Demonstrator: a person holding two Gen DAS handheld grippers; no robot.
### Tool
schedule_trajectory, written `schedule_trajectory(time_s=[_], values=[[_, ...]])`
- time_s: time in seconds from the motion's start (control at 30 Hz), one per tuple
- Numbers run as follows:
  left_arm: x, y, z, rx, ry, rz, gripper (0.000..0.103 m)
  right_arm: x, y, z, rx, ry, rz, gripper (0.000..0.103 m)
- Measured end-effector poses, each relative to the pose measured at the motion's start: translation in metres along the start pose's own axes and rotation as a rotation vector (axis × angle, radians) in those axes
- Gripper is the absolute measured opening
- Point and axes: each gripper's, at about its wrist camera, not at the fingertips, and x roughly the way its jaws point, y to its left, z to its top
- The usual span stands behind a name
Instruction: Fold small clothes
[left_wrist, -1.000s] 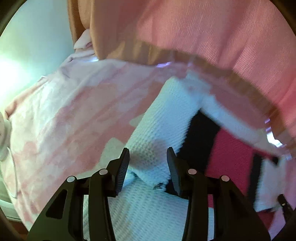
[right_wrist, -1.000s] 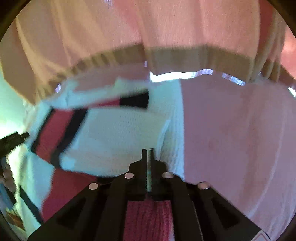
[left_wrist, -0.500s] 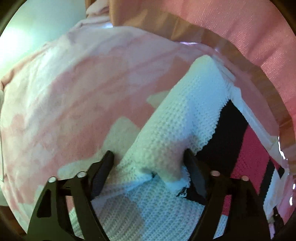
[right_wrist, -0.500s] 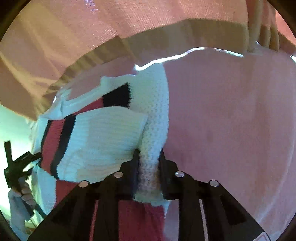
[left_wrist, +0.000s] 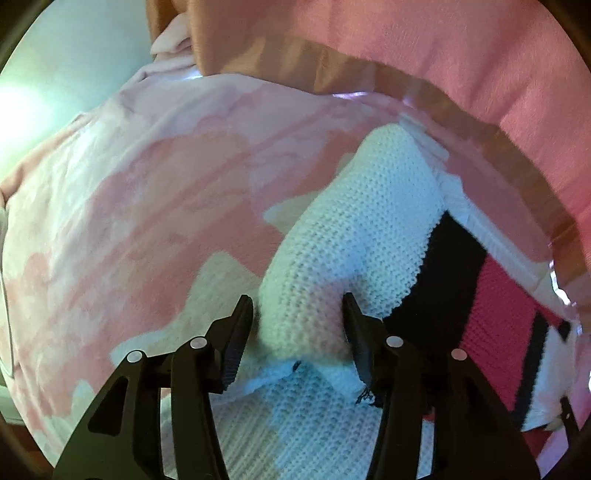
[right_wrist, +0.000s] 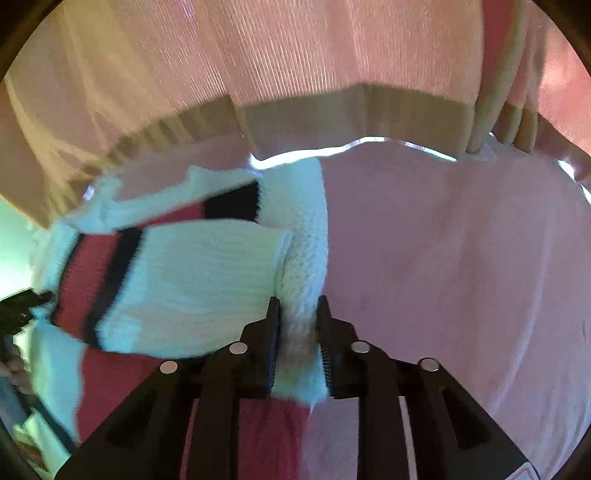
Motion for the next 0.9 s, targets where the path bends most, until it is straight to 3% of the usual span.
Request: schedule_trajectory(time_s=[0.17, 0.27, 0.47, 0.5, 0.67, 0.73, 0.83, 0.9], values=[[-0.029, 0.015, -0.012, 0.034, -0.016, -0.035, 0.055, -0.038, -0.004, -0.017, 0.034, -0.005, 0.045, 0.033], [-0.054, 0.031, -0.033, 0.071, -0.034, -0.051, 0.057, -0.049, 0.002, -0.05, 0.034, 0.039, 0.071, 0.038], [-0.082, 0.08, -0.089, 0.075, -0.014, -0.073, 0.057, -0.099, 0.019, -0.153, -0.063, 0.058, 0.1, 0.041], [-0.084, 0.089, -0.099, 0.061, -0.007, -0.083, 0.057, -0.112, 0.018, -0.178, -0.059, 0.052, 0.103, 0.045], [-0.104, 0.13, -0.159, 0.002, 0.031, -0.094, 0.057, -0.142, 0.009, -0.256, 0.021, 0.069, 0.158, 0.045], [-0.108, 0.143, -0.185, -0.035, 0.063, -0.122, 0.058, -0.146, 0.012, -0.272, 0.039, 0.084, 0.187, 0.045], [-0.121, 0.142, -0.21, -0.002, 0.038, -0.11, 0.069, -0.142, 0.017, -0.29, 0.069, 0.115, 0.238, 0.046], [-0.124, 0.136, -0.216, 0.032, 0.027, -0.095, 0.071, -0.143, 0.024, -0.292, 0.048, 0.106, 0.245, 0.047]])
